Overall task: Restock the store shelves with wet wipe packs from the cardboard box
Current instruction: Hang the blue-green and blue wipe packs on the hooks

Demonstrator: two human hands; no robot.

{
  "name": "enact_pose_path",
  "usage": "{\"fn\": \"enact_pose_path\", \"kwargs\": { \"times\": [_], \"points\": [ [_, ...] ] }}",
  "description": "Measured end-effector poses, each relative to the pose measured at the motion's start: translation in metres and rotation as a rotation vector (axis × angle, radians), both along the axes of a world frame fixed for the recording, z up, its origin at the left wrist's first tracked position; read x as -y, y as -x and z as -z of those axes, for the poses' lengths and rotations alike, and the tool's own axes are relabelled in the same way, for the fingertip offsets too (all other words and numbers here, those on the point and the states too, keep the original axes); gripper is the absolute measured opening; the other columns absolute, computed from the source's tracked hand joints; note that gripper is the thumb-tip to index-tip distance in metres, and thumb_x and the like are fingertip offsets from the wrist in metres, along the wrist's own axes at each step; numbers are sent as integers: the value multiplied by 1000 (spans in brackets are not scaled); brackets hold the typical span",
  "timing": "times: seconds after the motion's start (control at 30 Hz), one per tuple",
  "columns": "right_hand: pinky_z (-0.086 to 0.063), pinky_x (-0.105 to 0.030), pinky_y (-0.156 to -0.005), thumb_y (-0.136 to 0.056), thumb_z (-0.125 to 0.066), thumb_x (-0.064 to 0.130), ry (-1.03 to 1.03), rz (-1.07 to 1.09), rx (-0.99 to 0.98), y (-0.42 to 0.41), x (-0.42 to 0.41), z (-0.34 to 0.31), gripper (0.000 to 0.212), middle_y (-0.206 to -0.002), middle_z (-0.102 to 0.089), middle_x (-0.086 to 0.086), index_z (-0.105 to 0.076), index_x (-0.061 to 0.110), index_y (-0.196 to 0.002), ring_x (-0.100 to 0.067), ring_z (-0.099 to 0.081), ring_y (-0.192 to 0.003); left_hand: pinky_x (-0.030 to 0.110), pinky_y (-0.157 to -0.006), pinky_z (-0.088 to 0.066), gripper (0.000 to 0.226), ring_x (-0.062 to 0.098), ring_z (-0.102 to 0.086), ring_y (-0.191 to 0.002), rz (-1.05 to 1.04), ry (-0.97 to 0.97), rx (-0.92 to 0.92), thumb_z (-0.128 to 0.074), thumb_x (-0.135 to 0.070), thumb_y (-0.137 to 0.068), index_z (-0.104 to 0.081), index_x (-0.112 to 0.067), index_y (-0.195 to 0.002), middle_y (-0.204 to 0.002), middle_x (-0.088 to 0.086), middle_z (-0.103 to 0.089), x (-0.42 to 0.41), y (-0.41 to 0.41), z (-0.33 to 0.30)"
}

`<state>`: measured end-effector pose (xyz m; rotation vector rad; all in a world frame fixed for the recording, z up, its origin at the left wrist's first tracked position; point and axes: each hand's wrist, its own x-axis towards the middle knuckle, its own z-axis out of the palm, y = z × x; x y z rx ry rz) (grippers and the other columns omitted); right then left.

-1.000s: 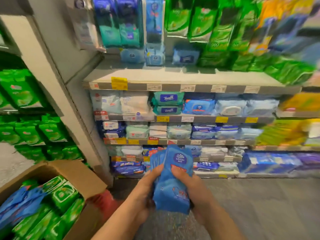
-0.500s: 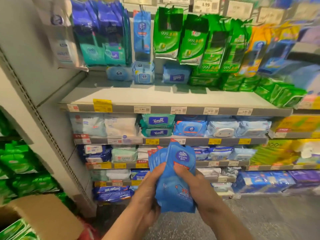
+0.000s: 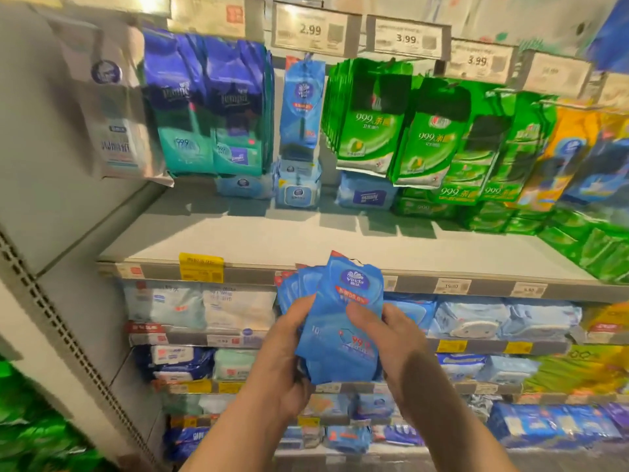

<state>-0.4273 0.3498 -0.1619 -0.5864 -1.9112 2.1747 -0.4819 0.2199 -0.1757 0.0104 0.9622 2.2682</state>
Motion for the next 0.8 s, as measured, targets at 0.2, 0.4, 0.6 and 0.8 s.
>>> {"fn": "enact_pose_path", "kwargs": {
  "times": [0.2,0.4,0.6,0.8],
  "points": [
    [-54,-62,-97,-74,-75,58,-2,-136,-56,55,-22,-10,65,-108,-77,-15,-70,6,-112,-35,-74,-102,39,-69,-63,48,28,-77,-81,-104,65,-59,-74,-42,-54,-83,-15,-93,-105,15,-78,-13,48,-15],
    [-53,-59,-99,-67,-77,48,-71,-277,-66,102,-43,-11,57,-104,-78,-9,-71,9,-108,-31,-74,-102,34,-60,-62,44,28,-75,-75,-254,136,-43,-70,-35,-63,-80,-13,-100,-103,17,-77,-25,80,-21],
    [-54,-34,-69,-94,-61,10,98,-299,-69,139,-52,-15,9,-93,-77,-13,-67,8,-100,-24,-72,-80,38,-74,-58,47,31,-75,-86,-352,177,8,-63,-35,-74,-73,-17,-117,-114,14,-76,-20,101,-23],
    [-33,-26,-45,-102,-54,24,-17,-290,-47,164,-43,-18,13,-69,-64,-8,-64,15,-102,-19,-46,-44,36,-70,-52,34,29,-73,-76,-336,175,-11,-67,-31,-70,-74,-18,-101,-106,14,-77,-11,132,-27]
  ]
}}
